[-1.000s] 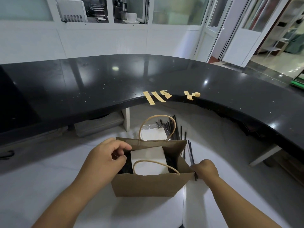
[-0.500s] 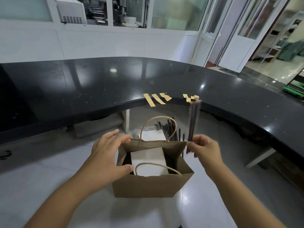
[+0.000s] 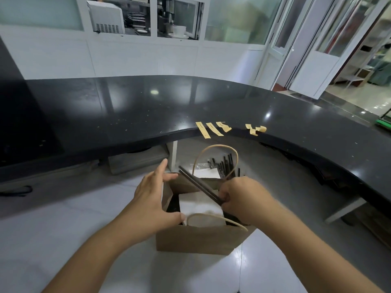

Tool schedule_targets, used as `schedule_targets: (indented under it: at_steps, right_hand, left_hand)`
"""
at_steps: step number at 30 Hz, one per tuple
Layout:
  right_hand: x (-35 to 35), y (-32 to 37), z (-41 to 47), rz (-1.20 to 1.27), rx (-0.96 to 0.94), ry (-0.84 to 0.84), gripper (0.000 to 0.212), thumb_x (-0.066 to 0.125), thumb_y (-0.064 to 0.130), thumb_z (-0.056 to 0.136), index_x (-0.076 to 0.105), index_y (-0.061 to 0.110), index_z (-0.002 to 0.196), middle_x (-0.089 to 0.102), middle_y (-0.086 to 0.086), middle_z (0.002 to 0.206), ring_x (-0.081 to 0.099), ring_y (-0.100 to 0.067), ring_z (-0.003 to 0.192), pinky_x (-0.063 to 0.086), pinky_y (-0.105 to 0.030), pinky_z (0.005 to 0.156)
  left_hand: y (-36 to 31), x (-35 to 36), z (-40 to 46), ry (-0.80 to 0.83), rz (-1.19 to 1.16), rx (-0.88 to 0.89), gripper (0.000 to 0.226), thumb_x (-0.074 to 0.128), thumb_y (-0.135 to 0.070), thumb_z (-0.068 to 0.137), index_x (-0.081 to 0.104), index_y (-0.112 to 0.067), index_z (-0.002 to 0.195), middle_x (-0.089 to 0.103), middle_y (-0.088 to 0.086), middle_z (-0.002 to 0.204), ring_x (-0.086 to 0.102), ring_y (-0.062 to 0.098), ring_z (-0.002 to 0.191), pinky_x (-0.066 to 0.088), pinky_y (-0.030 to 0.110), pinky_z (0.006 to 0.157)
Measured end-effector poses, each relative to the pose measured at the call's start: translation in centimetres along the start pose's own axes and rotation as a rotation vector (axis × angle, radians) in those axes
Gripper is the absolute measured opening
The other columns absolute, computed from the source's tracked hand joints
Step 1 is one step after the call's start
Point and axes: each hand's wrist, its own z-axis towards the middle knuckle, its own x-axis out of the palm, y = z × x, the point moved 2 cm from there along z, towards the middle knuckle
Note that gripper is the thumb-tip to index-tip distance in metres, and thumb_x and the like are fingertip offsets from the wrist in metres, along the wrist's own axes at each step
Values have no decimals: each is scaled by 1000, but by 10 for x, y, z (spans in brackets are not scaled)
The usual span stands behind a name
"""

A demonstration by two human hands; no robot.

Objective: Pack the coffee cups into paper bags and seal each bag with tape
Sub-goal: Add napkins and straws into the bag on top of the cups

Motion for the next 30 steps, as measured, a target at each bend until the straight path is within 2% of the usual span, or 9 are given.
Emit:
schedule_targets:
  at_steps: [4, 8, 11, 14, 16, 19, 22, 26, 30]
  right_hand:
    - [-1, 16, 9, -302, -65, 77, 13, 53, 1, 81, 54, 14, 82, 40, -1, 67, 43, -23, 61, 28, -25, 48]
    - [2, 24, 15, -425, -151, 187, 13, 49, 1, 88, 53, 14, 88, 37, 0, 66, 47, -25, 70, 35, -30, 58]
    - [9, 26, 18, -452, -195, 238, 13, 48, 2, 90, 55, 12, 90, 43, -1, 69, 50, -26, 75, 39, -31, 67]
    - [15, 27, 21, -429, -186, 259, 15, 49, 3, 90, 59, 8, 100, 61, -8, 93, 59, -28, 87, 42, -33, 69]
    - [16, 26, 22, -400, -170, 258, 16, 52, 4, 89, 61, 9, 102, 62, -9, 99, 60, -27, 88, 43, -33, 66]
    - [15, 23, 20, -345, -158, 265, 17, 61, 11, 84, 66, 14, 100, 61, -5, 91, 57, -25, 81, 42, -32, 62]
    - [4, 18, 16, -196, -122, 191, 13, 64, 24, 83, 70, 19, 93, 62, -1, 86, 60, -23, 81, 44, -30, 61]
    - [-20, 8, 5, 138, -123, 19, 10, 63, 24, 88, 73, 24, 90, 65, 12, 82, 63, -10, 78, 54, -29, 71]
    - [-25, -4, -9, 358, -156, -148, 10, 64, 20, 89, 72, 25, 90, 66, 16, 81, 64, -4, 77, 56, -30, 76]
  left_hand:
    - [1, 2, -1, -8, -6, -8, 116, 59, -59, 50, -20, -56, 134, 20, -43, 133, 6, -12, 130, 17, 21, 103]
    - [2, 2, -2, -8, -3, 18, 119, 67, -51, 57, -18, -49, 140, 14, -50, 127, 4, -12, 129, 16, 21, 103]
    - [1, 2, -3, -14, -6, 17, 117, 74, -37, 68, -17, -48, 141, 17, -41, 132, 4, -13, 126, 17, 21, 103]
    - [0, 2, -4, -14, -2, 17, 114, 74, -32, 72, -15, -48, 141, 16, -38, 134, 7, -13, 123, 20, 20, 100]
    - [0, 2, -5, -17, -3, 27, 111, 74, -31, 73, -11, -48, 142, 17, -40, 131, 8, -14, 121, 21, 18, 97]
    - [0, 0, -6, -28, -19, 49, 102, 74, -31, 74, -4, -57, 135, 14, -51, 121, 11, -16, 121, 22, 18, 96]
    - [6, -3, -7, -32, -81, 22, 100, 76, -36, 72, -1, -63, 130, 14, -55, 119, 20, -9, 123, 26, 22, 98]
    - [21, -6, -10, -30, -149, -17, 108, 82, -37, 67, 2, -60, 135, 23, -38, 130, 34, -5, 120, 36, 19, 94]
    - [34, 0, -17, 51, -147, -98, 116, 85, -30, 64, 0, -59, 137, 24, -33, 129, 46, 0, 109, 51, 22, 77]
